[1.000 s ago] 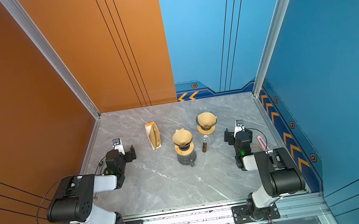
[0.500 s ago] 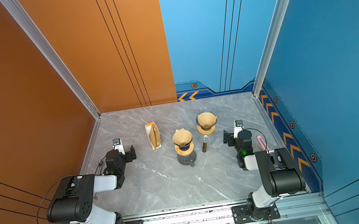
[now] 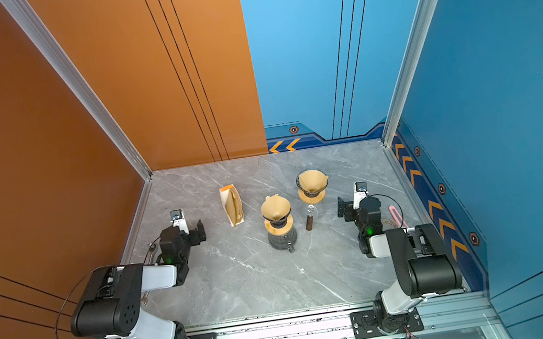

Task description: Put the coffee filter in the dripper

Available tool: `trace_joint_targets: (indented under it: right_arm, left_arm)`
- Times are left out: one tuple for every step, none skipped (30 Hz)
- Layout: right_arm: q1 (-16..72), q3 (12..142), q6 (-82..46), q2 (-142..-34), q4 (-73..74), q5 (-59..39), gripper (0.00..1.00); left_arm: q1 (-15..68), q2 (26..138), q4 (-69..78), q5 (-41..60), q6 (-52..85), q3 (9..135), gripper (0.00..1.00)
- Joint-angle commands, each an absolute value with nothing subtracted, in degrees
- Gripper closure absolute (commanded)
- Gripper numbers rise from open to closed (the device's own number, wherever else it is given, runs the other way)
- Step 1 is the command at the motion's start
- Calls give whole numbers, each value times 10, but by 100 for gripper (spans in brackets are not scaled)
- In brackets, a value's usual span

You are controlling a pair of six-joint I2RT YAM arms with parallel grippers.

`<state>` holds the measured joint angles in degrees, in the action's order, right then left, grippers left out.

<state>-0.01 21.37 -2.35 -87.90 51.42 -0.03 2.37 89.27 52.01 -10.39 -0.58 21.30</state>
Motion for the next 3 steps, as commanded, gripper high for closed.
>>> trace_joint_targets:
  right_arm:
    - [-2, 215, -25, -880, 505, -10, 0]
    - [-2, 215, -25, -880, 505, -9, 0]
    - [-2, 215, -25, -879, 505, -10, 0]
  left_arm:
    - [22, 892, 517, -97, -3, 221, 2]
    - [22, 892, 517, -97, -3, 221, 2]
    - [22, 892, 516, -97, -3, 221, 2]
